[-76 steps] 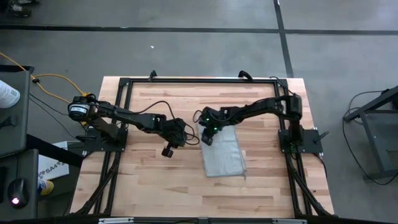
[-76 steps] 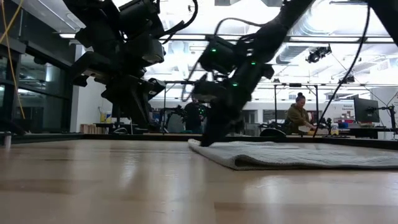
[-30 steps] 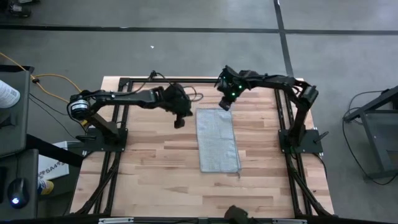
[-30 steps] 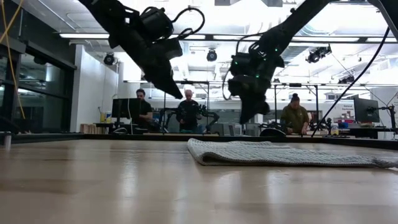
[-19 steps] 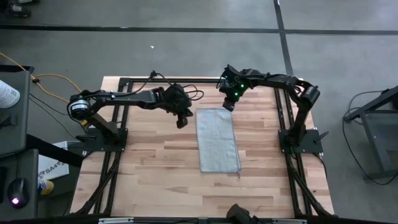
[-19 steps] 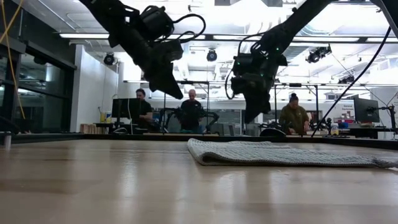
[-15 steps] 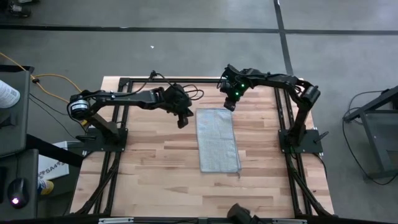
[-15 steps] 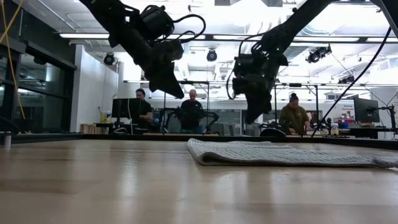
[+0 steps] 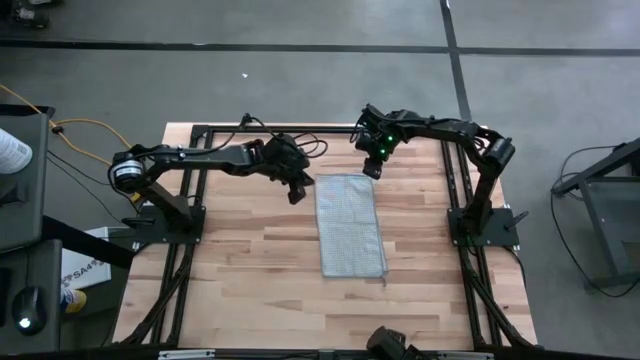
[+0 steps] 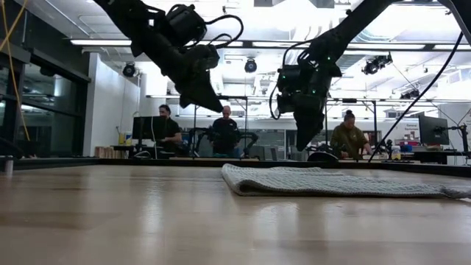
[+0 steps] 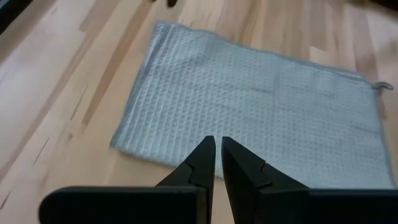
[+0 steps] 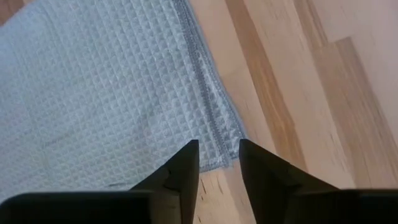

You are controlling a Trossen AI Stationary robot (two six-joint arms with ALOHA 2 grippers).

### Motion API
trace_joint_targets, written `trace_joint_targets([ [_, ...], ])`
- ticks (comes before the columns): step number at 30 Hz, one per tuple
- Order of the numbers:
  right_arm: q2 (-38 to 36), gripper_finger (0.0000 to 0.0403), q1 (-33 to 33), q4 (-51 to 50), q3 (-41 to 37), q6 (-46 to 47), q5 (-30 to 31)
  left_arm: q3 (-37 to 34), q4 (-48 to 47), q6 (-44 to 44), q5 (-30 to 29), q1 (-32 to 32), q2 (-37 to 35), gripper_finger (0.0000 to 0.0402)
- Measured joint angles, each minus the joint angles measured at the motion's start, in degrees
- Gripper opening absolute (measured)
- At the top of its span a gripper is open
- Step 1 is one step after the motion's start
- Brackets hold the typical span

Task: Fold microfiber towels
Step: Fold the gray towel on the table

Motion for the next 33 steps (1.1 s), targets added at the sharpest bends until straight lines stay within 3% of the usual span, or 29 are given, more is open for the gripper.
trace_joint_targets([
  [12, 0.0, 0.0111, 0.0, -0.4, 0.0, 0.0, 0.1, 0.0, 8.8, 1.0, 4.4, 4.6, 9.1, 0.0031],
  [20, 0.0, 0.0111, 0.0, -0.4, 0.0, 0.0, 0.1, 0.0, 12.3, 1.7, -4.4, 5.2, 9.7, 0.0031],
  [33, 0.0, 0.0111, 0.0, -0.4, 0.0, 0.0, 0.0, 0.1, 12.4, 3.0, -0.6, 6.3, 11.0, 0.0031],
])
